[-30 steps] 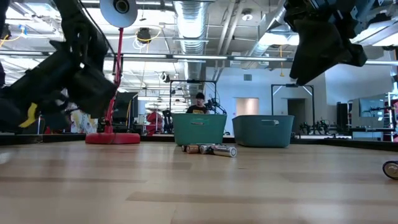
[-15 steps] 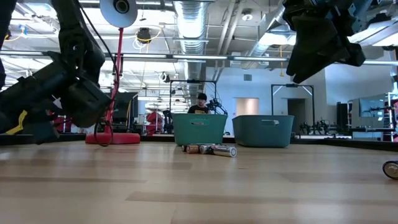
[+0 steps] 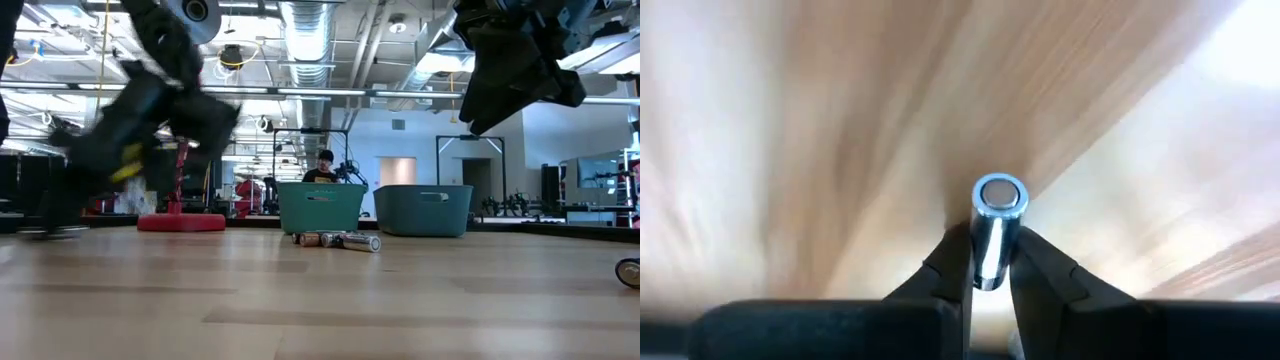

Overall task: Sort batteries
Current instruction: Put the silver battery into the green bin

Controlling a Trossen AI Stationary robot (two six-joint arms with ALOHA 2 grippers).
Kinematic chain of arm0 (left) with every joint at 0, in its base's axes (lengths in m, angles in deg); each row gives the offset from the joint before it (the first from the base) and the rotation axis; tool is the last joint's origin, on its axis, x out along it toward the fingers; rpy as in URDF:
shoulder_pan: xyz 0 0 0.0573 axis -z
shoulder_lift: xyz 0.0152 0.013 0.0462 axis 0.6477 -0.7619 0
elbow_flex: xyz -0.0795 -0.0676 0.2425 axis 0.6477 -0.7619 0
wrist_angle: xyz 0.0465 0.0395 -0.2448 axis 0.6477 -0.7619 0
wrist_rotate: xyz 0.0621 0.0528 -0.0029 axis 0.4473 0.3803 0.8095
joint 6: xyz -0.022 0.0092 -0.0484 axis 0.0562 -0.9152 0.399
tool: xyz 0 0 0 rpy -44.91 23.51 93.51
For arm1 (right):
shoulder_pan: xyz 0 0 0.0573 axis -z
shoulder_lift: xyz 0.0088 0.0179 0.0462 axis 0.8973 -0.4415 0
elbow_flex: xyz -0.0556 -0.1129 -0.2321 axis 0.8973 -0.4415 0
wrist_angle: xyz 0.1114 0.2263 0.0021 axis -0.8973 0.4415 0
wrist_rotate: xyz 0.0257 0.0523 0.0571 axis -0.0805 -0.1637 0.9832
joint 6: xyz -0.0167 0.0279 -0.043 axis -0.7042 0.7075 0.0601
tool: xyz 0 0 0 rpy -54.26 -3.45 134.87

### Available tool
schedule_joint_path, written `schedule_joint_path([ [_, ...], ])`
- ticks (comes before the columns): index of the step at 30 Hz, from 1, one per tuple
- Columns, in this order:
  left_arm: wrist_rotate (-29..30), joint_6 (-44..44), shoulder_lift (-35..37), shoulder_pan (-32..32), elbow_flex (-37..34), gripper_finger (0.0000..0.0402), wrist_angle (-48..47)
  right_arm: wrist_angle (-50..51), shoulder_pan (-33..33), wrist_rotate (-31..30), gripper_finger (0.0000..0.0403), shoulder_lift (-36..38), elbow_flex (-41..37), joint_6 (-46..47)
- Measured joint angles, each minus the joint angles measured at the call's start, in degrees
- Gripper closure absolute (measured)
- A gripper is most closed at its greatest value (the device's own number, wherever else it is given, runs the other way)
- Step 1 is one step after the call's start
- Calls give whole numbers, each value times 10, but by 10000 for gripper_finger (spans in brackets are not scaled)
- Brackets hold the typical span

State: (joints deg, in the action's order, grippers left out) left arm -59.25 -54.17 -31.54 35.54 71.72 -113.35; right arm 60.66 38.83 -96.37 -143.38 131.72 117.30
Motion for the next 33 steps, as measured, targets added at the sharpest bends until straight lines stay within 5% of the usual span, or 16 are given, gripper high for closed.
schedule_joint_path([
  [12, 96, -123, 26, -86, 293, 363, 21, 6, 19, 0, 287, 0, 0, -1],
  [16, 142, -209, 23, -136, 372, 363, 99, 9, 35, 0, 287, 0, 0, -1],
  [23, 106, -248, -93, -234, 502, 363, 134, 15, 62, 0, 287, 0, 0, -1],
  [33, 49, -235, -268, -264, 611, 363, 125, 17, 79, 0, 287, 0, 0, 13],
])
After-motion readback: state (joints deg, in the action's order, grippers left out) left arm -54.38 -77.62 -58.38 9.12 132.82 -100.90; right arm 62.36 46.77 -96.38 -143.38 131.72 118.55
